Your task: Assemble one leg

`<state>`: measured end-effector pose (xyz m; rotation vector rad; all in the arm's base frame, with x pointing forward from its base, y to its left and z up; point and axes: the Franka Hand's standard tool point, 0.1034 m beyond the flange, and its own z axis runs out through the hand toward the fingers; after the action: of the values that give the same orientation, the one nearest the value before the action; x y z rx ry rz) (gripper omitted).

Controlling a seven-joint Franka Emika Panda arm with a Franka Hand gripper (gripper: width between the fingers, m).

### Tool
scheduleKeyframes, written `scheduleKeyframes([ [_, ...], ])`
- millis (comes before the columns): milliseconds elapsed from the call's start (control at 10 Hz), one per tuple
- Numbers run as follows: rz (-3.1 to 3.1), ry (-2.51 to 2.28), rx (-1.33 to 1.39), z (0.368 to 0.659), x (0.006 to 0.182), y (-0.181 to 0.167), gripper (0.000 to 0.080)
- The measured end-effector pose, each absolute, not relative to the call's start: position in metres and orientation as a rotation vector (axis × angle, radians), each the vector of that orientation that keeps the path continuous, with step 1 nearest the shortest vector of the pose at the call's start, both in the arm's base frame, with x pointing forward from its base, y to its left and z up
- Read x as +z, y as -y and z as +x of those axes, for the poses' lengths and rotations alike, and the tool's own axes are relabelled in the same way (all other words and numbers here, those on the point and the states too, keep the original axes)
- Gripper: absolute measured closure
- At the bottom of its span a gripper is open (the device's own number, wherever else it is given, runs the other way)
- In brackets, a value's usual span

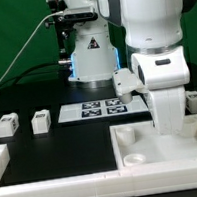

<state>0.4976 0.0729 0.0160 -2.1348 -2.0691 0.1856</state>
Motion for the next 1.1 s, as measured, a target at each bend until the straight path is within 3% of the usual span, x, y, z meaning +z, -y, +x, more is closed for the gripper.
scheduleKeyframes([
  [100, -2.136, 2.067, 0.187, 0.497, 0.017, -0.072, 0.0729],
  [200, -2.154, 2.059, 0.185, 0.5, 0.02, -0.07, 0.0673],
  [300, -2.178, 2.056, 0.179, 0.504, 0.027, -0.071, 0.0485],
  [400, -2.189, 2.055, 0.173, 0.506, 0.032, -0.071, 0.0485],
  [500, -2.205, 2.047, 0.168, 0.508, 0.036, -0.071, 0.0301],
  [600, -2.223, 2.032, 0.168, 0.507, 0.038, -0.071, 0.02],
  [1100, -2.278, 1.988, 0.155, 0.502, 0.039, -0.071, 0.0151],
])
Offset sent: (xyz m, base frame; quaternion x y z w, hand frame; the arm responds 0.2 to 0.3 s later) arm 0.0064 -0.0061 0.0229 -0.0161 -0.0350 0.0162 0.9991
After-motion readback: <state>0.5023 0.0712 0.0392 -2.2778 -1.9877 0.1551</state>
